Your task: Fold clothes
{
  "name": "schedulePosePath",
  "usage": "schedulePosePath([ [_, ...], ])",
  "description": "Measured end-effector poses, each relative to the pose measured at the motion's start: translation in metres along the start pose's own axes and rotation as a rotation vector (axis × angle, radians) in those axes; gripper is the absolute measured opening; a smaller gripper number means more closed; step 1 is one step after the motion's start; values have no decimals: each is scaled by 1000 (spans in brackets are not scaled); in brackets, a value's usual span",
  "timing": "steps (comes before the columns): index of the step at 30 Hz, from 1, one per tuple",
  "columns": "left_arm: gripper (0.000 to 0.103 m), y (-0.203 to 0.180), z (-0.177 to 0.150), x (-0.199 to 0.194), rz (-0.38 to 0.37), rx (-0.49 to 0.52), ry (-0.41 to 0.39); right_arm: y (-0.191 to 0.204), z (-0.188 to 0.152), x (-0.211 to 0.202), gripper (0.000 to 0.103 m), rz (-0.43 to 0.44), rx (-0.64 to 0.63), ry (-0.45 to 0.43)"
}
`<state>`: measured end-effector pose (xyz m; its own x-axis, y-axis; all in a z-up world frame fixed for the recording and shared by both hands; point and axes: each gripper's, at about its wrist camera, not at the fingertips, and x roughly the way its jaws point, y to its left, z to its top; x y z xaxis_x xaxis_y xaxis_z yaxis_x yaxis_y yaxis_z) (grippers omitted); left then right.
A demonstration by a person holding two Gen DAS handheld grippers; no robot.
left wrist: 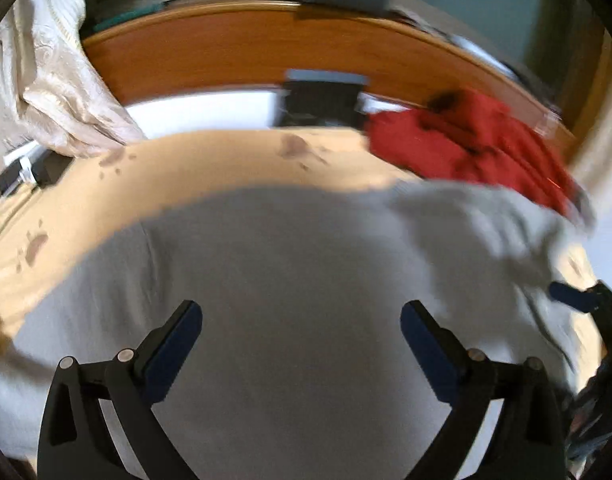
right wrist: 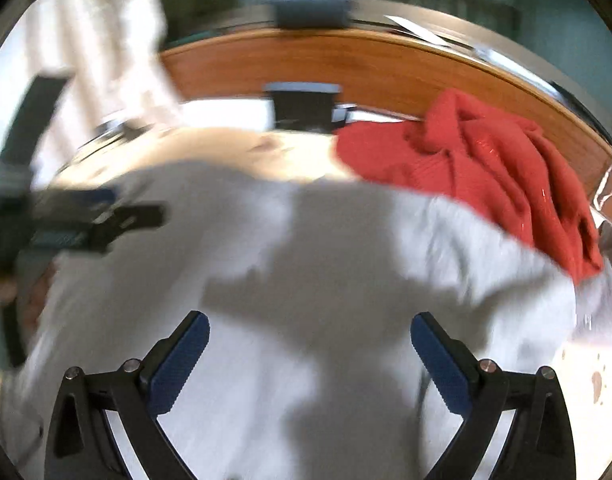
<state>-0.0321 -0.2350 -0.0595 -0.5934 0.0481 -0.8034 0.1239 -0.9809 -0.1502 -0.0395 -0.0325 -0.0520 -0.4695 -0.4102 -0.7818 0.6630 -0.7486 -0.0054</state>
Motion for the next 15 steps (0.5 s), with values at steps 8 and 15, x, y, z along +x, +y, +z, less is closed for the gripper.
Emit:
schedulePosePath([
  [8,101,-16,-99,-34,-81,7,79,36,-132,-83,103,192,-138,31],
  [15,101,-19,-135,-47,-1,107,54,58,-209,-111,103,172,-307,51],
])
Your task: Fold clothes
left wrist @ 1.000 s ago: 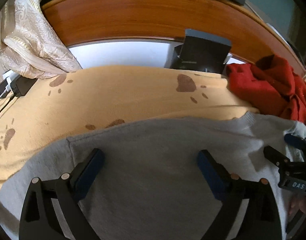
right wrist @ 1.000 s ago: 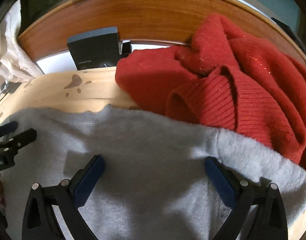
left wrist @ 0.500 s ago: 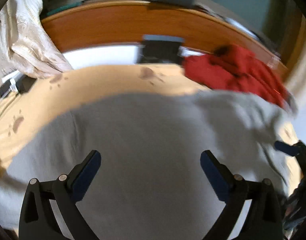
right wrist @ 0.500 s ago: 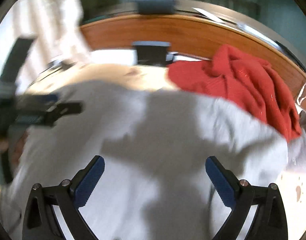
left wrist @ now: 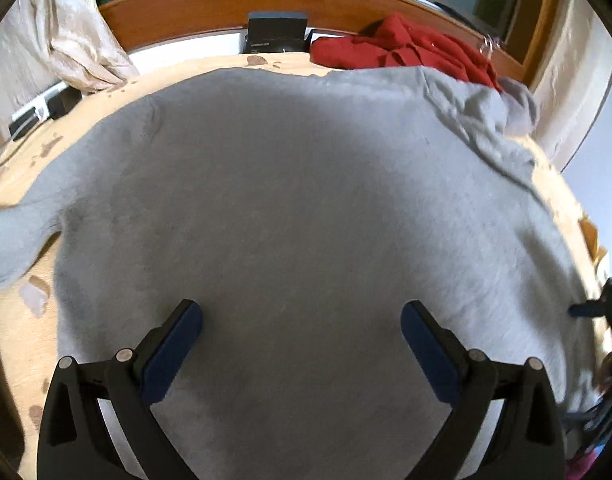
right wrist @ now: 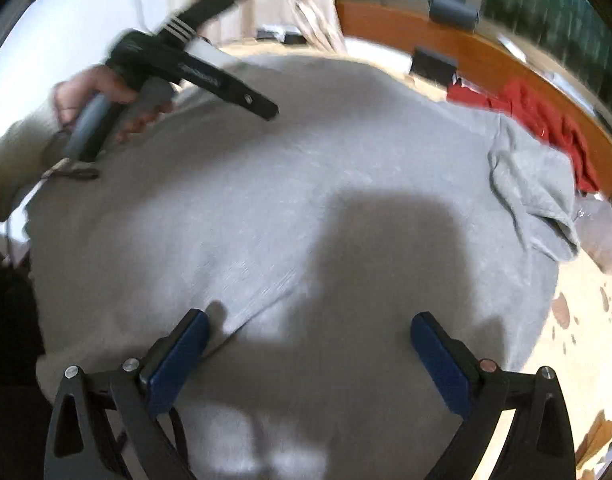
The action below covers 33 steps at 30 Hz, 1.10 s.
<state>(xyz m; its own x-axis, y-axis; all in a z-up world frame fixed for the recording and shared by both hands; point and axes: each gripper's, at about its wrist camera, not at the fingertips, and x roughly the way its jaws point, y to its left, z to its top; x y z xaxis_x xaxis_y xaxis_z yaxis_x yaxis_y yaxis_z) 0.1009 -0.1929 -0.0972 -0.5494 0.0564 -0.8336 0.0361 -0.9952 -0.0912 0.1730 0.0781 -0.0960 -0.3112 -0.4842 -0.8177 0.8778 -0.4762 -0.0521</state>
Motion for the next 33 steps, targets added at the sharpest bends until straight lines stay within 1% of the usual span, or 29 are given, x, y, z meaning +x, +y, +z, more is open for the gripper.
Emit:
schedulePosePath([
  [1,101,1,-2,-1,7,13,1,-3,-5,-2,103,11,18,8],
  [4,101,1,-9,1,45,94,-1,-6,-18,-10,103,6,-10,8],
  [5,101,4,-11,1,37,103,-8,-8,-22,-12,103,15,6,13],
  [7,101,10,-12,-2,40,91,-3,-10,-29,-17,103,15,25,11],
  [9,101,11,-14,-7,61,63,18,-11,-30,-19,103,-3,38,17],
  [11,102,6,-20,-21,35,56,12,-16,-25,-22,103,-23,49,20],
  [13,102,-1,-28,-36,6,56,4,-12,-29,-37,103,-40,13,-16],
  [15,102,-11,-42,-49,-26,83,-7,-9,-33,-53,103,-46,-11,-59],
  [17,102,-21,-55,-60,-54,103,-14,-5,-33,-67,103,1,5,-124],
  [18,102,-26,-62,-63,-67,106,-13,-2,-31,-69,103,42,15,-149],
  [19,102,-29,-69,-64,-72,109,-10,1,-29,-68,103,90,12,-166],
  [20,102,-30,-75,-63,-60,112,-7,6,-27,-64,103,130,-5,-167],
  [21,102,-30,-81,-62,-48,116,-4,10,-25,-56,103,167,-23,-155],
  [23,102,-31,-92,-60,-24,122,2,12,-25,-36,103,219,-56,-97],
  [25,102,-30,-103,-59,-3,129,1,10,-31,-19,103,217,-81,-28],
  [26,102,-26,-107,-61,-3,133,-17,10,-34,-14,103,205,-111,-8],
  [27,102,-23,-111,-63,-1,137,-31,13,-37,-15,103,180,-165,-6],
  [28,102,-22,-114,-65,3,141,-39,12,-40,-16,103,162,-189,5],
  [30,102,-16,-121,-68,-3,145,-58,3,-43,-16,103,140,-165,43],
  [33,102,-7,-130,-72,3,149,-60,-5,-50,-19,103,113,-137,57],
])
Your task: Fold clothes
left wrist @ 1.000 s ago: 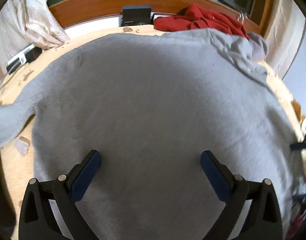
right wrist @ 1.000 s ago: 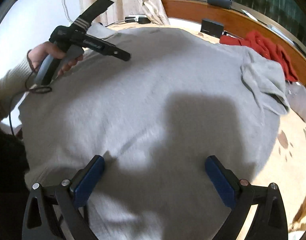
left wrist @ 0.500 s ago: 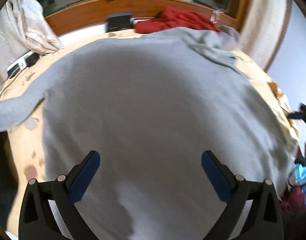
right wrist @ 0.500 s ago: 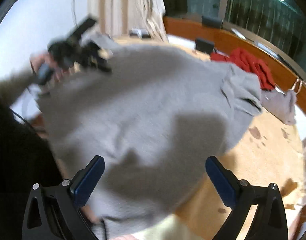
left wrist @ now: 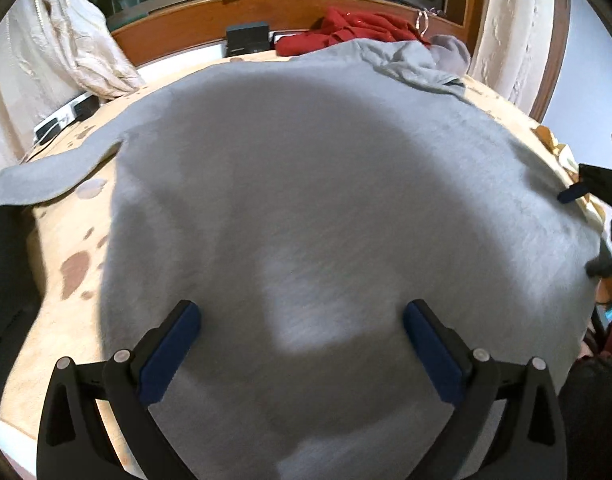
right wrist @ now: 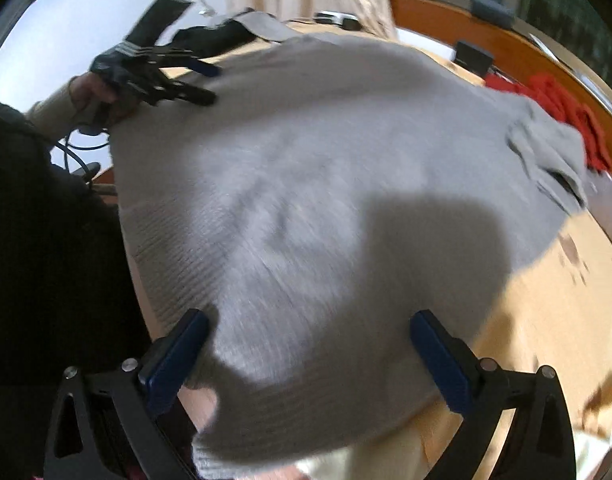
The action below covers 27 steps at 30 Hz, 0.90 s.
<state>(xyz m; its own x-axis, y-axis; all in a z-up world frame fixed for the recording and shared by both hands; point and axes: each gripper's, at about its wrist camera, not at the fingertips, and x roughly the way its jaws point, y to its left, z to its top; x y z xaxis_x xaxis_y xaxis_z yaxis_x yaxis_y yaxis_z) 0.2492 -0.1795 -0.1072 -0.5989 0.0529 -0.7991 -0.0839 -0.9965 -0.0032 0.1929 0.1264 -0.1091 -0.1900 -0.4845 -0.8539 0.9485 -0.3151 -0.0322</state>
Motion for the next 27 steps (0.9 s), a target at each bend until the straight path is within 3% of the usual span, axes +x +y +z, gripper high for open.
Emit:
schedulePosePath([
  [5,103,9,-12,-7,4,-2,-4,-3,-7,-3,103,-18,27,-13],
  [9,103,10,-2,-12,-23,-22,21,-1,-1,-10,103,-25,26,-4],
  [11,103,11,13,-21,-55,-47,20,-4,10,-25,103,-55,51,-68],
  [14,103,13,46,-37,-162,-119,-38,-11,26,-47,103,-95,102,-173],
  [18,103,8,105,-38,-262,-194,-134,-43,55,-50,103,-78,314,-317],
  [23,103,-6,158,9,-290,-218,-128,-60,71,-1,103,-88,399,-215],
  [27,103,-15,174,58,-222,-179,-75,-46,64,30,103,-152,320,-85],
])
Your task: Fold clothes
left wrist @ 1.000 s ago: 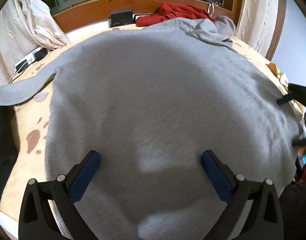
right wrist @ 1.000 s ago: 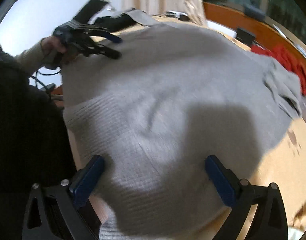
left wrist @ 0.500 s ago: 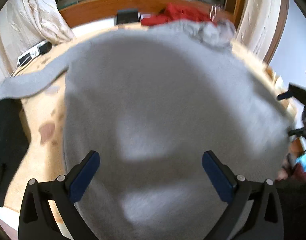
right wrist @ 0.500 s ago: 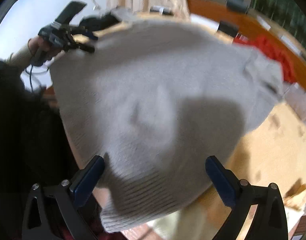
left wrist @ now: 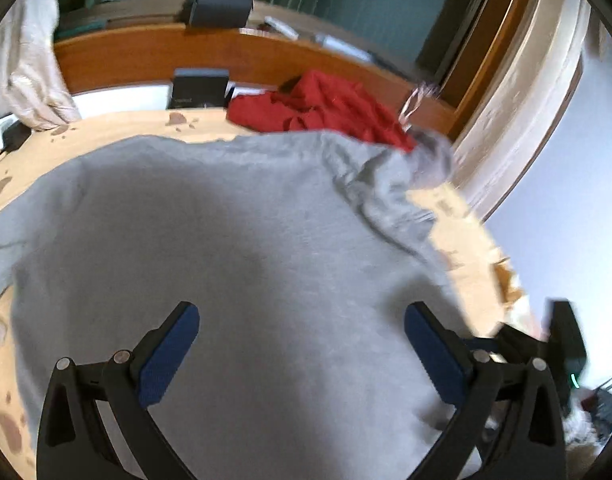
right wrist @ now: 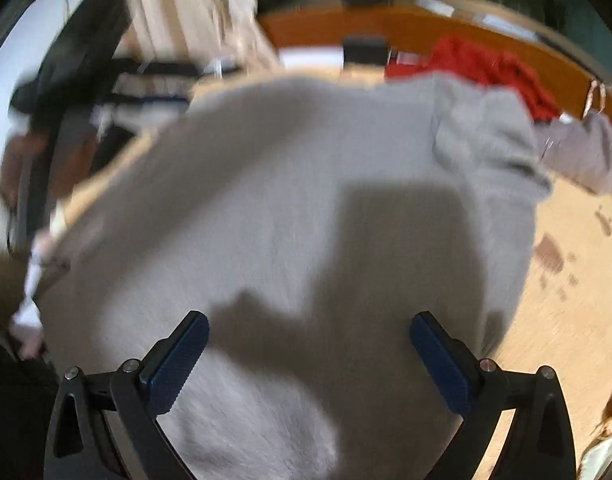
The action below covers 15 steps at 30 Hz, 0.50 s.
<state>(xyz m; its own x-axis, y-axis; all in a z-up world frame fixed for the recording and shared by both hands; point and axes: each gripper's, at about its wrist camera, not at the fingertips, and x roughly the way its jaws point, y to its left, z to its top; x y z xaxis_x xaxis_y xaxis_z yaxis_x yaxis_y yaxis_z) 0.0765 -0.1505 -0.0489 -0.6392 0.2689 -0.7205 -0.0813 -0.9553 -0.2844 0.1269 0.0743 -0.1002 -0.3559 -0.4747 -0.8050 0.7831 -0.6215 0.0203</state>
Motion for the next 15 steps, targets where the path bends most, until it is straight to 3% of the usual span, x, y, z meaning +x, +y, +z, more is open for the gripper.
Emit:
schedulePosePath([
  [2,103,7,-2,21,61,12,25,8,-5,1,103,-42,-40,2],
  [4,103,16,-8,34,75,1,34,12,-9,1,103,-63,-47,-5],
  [7,103,27,-16,50,101,-5,48,12,-9,1,103,-61,-49,-9],
  [12,103,15,-25,57,189,102,62,12,-7,0,103,-53,-52,-8],
  [15,102,13,-26,57,204,114,68,6,-6,2,103,-36,-51,-10],
])
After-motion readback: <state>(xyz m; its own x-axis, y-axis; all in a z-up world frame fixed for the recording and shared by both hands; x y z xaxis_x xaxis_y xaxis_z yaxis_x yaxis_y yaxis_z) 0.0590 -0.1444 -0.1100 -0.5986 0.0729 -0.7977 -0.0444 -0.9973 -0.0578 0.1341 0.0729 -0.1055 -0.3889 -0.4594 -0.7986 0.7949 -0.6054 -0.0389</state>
